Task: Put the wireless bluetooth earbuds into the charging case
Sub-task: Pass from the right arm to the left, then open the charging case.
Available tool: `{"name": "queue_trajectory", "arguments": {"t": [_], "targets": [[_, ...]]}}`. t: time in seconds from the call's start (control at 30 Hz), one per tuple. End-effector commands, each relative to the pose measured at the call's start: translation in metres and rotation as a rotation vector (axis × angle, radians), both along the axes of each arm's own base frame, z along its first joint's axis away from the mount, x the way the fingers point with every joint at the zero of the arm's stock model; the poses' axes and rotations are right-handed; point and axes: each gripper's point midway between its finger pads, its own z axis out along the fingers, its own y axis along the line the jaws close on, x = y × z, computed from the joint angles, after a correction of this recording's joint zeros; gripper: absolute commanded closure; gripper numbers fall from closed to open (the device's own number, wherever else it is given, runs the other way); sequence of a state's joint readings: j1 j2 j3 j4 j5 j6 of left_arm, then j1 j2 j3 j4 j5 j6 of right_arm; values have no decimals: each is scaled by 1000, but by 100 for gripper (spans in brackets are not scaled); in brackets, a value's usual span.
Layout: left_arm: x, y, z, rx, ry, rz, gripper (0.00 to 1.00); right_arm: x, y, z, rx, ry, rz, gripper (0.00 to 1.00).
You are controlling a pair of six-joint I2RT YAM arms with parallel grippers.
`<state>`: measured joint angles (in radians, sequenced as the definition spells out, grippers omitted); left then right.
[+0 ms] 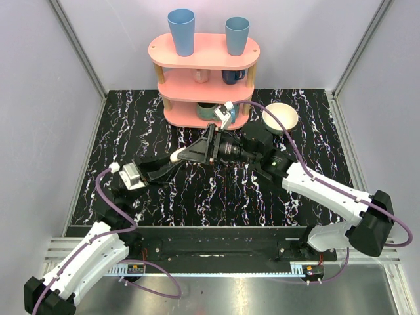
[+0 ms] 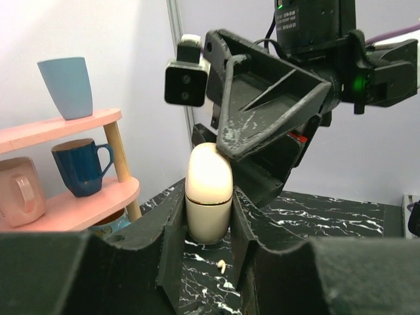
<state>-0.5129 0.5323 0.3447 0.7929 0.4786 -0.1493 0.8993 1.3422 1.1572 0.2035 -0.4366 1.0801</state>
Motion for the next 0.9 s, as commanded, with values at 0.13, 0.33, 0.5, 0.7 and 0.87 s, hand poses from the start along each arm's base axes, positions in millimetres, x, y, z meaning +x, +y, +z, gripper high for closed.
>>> {"name": "queue_trajectory", "arguments": {"t": [0.13,0.33,0.5,0.7,0.87], "targets": [[-2,0,14,2,64,-17,100,17,-47,24,-196,-359,-194,19],[-9,-14,21,20,147,-133,100,11,-59,22,-313,-514,-139,20],[-18,-25,26,46,184,-232,100,13,-61,11,-385,-548,-117,21],[-24,-29,29,39,179,-290,100,13,-60,10,-401,-569,-101,22],[-32,-32,29,48,159,-331,100,16,-61,11,-406,-575,-116,22]]}}
